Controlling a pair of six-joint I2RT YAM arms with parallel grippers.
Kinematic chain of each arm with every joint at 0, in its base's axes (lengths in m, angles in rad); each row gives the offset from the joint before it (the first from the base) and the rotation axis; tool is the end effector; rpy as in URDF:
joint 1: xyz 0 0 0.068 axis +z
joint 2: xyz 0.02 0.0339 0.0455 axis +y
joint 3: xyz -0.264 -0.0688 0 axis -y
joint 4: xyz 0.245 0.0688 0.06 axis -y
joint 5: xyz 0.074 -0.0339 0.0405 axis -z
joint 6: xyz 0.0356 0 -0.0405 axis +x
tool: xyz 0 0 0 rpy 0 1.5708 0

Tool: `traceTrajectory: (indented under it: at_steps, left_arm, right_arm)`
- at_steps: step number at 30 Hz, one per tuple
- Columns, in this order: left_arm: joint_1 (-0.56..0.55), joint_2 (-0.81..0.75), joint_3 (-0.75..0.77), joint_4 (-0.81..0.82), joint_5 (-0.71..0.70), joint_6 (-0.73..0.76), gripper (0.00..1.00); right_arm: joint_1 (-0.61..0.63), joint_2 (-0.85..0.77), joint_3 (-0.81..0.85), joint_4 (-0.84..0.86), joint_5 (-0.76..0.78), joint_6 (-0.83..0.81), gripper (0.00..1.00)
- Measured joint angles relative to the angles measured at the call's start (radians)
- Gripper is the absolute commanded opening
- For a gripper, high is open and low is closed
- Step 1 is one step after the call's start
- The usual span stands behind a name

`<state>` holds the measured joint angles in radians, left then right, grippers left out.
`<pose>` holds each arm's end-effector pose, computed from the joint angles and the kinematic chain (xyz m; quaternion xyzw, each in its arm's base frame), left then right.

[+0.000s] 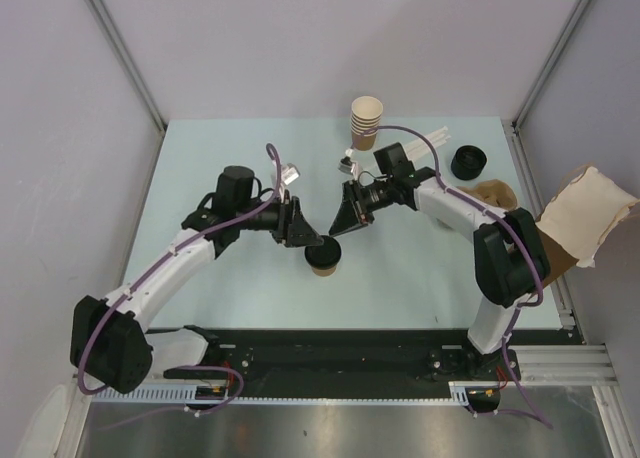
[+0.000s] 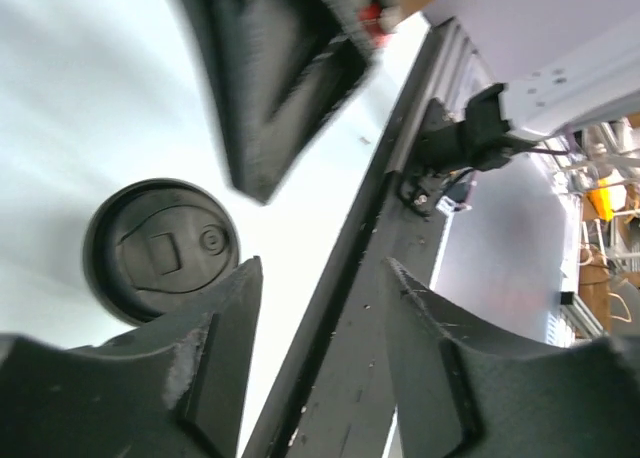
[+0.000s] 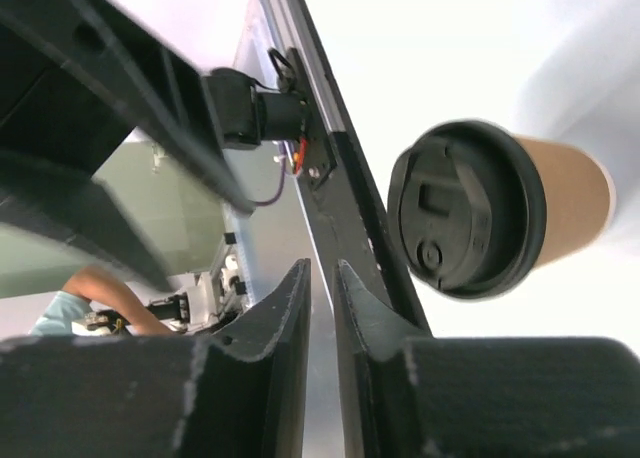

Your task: Pack the takeout coffee

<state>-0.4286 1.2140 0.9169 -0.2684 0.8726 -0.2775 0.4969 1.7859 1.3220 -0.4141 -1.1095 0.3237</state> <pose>0.2264 -0.1335 0.2946 0.2629 0.7766 -0.4984 0.2816 0.3186 0.2090 0.2463 -0.2473 0.7811 0.5694 0.0670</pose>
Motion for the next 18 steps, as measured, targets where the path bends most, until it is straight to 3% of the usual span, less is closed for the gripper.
traceTrajectory:
  at_steps: [7, 18]
  left_arm:
    - [-0.01, 0.105, 0.0, -0.002, -0.066, 0.009, 0.45]
    - [-0.034, 0.234, 0.003, 0.005, -0.116, 0.008, 0.42]
  right_arm:
    - [0.004, -0.017, -0.029, -0.125, 0.099, -0.088, 0.1]
    - [0.026, -0.017, -0.085, -0.142, 0.22, -0.092, 0.06]
